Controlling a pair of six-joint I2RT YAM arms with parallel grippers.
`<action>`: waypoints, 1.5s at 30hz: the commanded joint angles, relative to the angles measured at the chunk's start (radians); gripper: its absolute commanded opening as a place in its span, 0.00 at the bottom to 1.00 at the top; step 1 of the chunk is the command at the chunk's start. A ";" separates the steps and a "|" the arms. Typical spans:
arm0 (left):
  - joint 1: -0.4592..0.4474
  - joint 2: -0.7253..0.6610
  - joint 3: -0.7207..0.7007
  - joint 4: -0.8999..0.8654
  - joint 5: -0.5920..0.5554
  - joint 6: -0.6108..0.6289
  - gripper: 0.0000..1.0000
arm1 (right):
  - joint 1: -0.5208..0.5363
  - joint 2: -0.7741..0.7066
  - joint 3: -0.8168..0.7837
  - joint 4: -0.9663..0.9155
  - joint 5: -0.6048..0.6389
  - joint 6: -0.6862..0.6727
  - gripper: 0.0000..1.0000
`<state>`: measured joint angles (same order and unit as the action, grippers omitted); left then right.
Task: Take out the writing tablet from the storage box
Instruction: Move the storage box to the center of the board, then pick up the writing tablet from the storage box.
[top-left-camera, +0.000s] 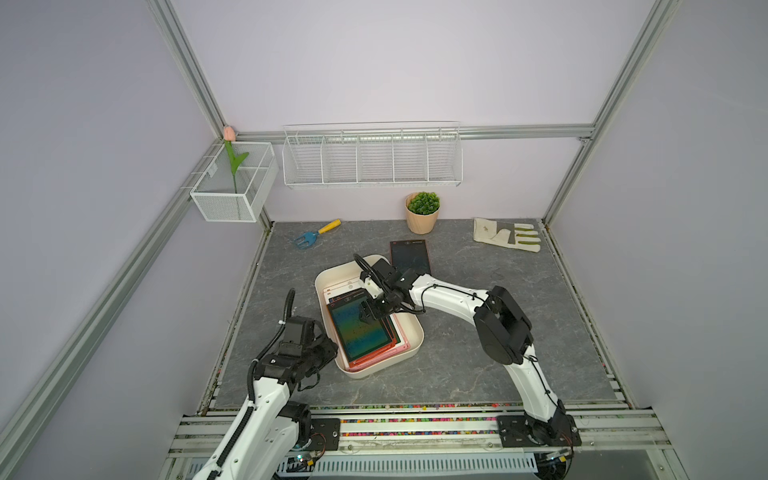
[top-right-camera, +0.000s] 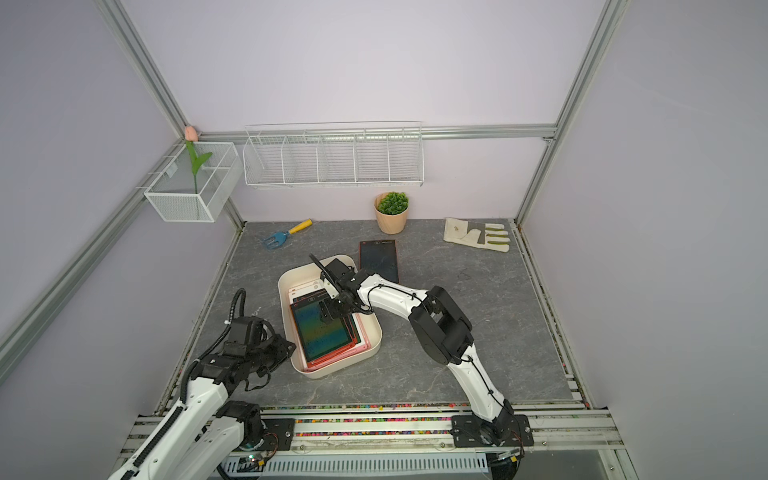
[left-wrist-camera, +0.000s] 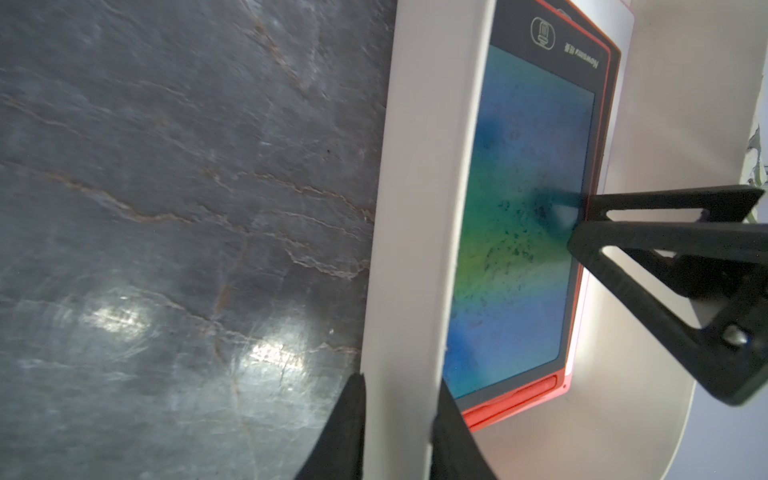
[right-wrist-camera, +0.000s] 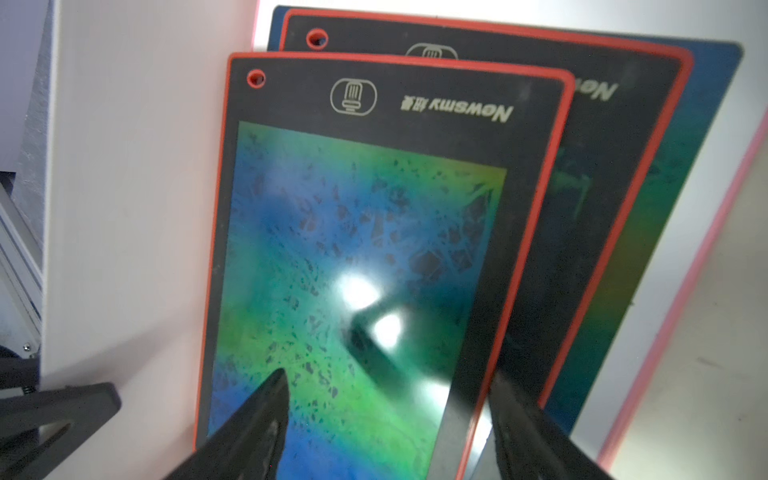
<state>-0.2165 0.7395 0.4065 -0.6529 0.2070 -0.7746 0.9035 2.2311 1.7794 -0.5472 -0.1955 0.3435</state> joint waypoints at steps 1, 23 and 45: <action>0.000 0.010 -0.019 -0.072 -0.028 -0.014 0.25 | -0.006 -0.013 -0.062 0.051 -0.005 0.015 0.76; 0.000 0.079 -0.038 0.026 -0.031 -0.028 0.22 | -0.011 0.041 -0.051 -0.075 -0.144 0.114 0.75; 0.000 0.110 -0.041 0.047 -0.046 -0.017 0.19 | -0.082 -0.087 -0.208 0.227 -0.541 0.268 0.58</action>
<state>-0.2165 0.8513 0.3923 -0.5568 0.1967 -0.7837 0.8207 2.1963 1.5982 -0.3538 -0.6479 0.5743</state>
